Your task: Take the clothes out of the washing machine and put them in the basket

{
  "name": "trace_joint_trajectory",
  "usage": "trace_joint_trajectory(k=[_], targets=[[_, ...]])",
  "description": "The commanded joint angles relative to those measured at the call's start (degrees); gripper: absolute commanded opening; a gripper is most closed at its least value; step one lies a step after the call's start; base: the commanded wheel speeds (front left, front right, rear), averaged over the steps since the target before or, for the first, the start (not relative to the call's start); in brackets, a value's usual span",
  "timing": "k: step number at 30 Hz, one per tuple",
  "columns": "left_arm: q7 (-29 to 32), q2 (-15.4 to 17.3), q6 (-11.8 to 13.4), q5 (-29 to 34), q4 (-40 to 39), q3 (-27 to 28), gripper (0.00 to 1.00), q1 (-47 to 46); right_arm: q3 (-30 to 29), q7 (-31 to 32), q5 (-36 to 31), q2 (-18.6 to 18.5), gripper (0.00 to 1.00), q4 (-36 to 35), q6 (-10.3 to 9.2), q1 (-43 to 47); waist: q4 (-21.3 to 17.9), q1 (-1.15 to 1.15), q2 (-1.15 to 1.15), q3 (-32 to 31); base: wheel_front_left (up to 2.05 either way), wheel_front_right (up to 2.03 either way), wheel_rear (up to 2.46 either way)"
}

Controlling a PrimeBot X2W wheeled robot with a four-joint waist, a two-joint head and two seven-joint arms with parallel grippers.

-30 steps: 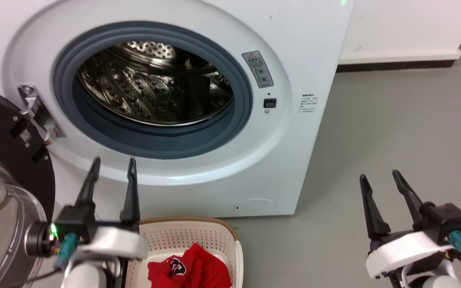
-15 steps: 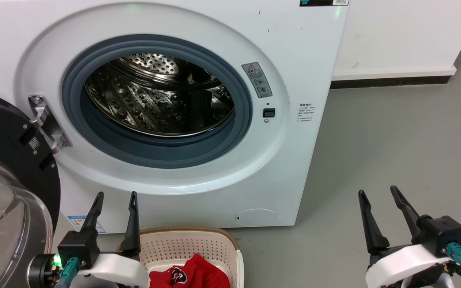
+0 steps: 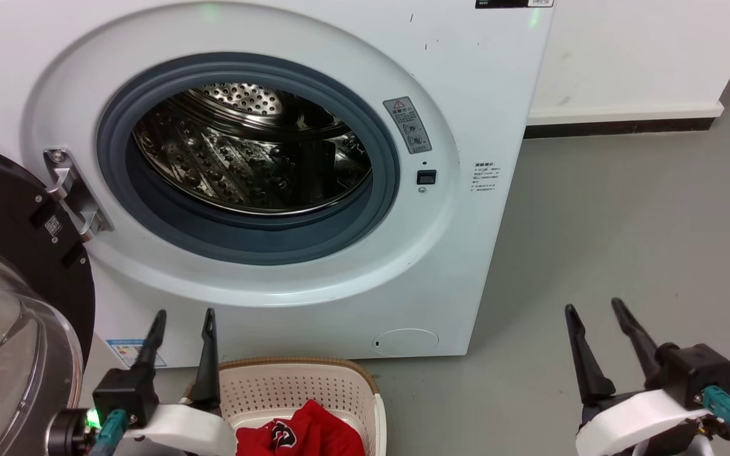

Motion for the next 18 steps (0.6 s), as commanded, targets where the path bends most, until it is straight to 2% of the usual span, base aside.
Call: trace_joint_trajectory(k=[1,3,18], targets=[[0.0,-0.1,0.0,0.0,0.3,0.1,0.0,0.0,0.0,-0.1,0.0,0.0,0.0,0.3,0.01,0.1,0.0,0.0,0.0,0.0,0.0,0.0,0.0],[0.2,-0.4,0.0,-0.4,1.5,0.2,0.0,0.4,0.2,-0.1,0.4,0.0,0.0,1.2,0.01,0.4,0.0,0.01,0.0,0.0,0.0,0.0,0.0],[3.8,-0.8,-1.1,-17.4,3.2,1.6,0.0,-1.3,-0.2,0.7,19.0,-1.1,0.0,4.0,0.01,-1.6,0.4,0.01,0.0,0.1,0.0,0.0,0.0]])
